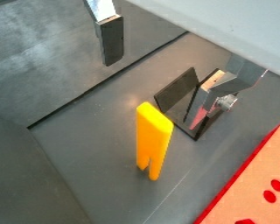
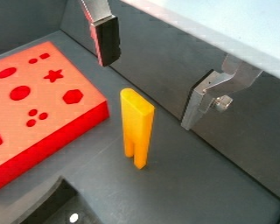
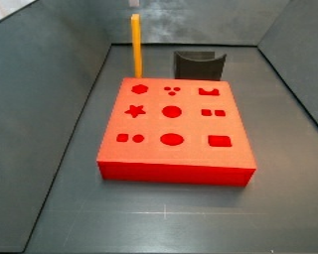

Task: Pick up the square-circle object. Move up. Rotate the square-circle object. Move to above the board. Insert the square-circle object.
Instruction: Rotate the square-circle object, then move to above the board.

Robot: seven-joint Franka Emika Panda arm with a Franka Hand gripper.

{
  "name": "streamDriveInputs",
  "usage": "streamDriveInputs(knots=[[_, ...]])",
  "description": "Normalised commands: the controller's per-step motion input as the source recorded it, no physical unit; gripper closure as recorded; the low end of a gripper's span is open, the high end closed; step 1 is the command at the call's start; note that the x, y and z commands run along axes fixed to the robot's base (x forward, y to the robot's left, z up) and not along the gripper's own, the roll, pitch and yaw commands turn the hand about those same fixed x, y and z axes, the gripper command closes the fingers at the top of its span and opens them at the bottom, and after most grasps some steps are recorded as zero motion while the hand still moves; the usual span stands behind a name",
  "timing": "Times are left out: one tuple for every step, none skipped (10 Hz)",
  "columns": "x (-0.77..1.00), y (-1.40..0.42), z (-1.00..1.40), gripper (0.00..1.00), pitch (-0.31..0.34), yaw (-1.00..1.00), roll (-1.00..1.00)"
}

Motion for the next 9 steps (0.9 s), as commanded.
streamDriveInputs(knots=[[0.02,0.00,-1.00,0.00,0.043,-0.07,0.03],[0.04,0.01,-1.00,0.00,0.013,-0.06,0.03],[0.03,0.01,-1.00,0.00,0.000,-0.05,0.04],[0.02,0.01,-0.84,0.00,-0.025,-0.05,0.04],[0.02,0.01,-0.68,0.00,-0.037,-0.05,0.04],[0.01,0.01,-0.46,0.00,-0.040,-0.04,0.04],[0.01,0.01,-0.36,0.00,-0.042,-0.04,0.04],[0.00,0.00,0.00,1.00,-0.043,-0.04,0.05],[0.44,-0.16,1.00,1.00,0.011,0.00,-0.22]])
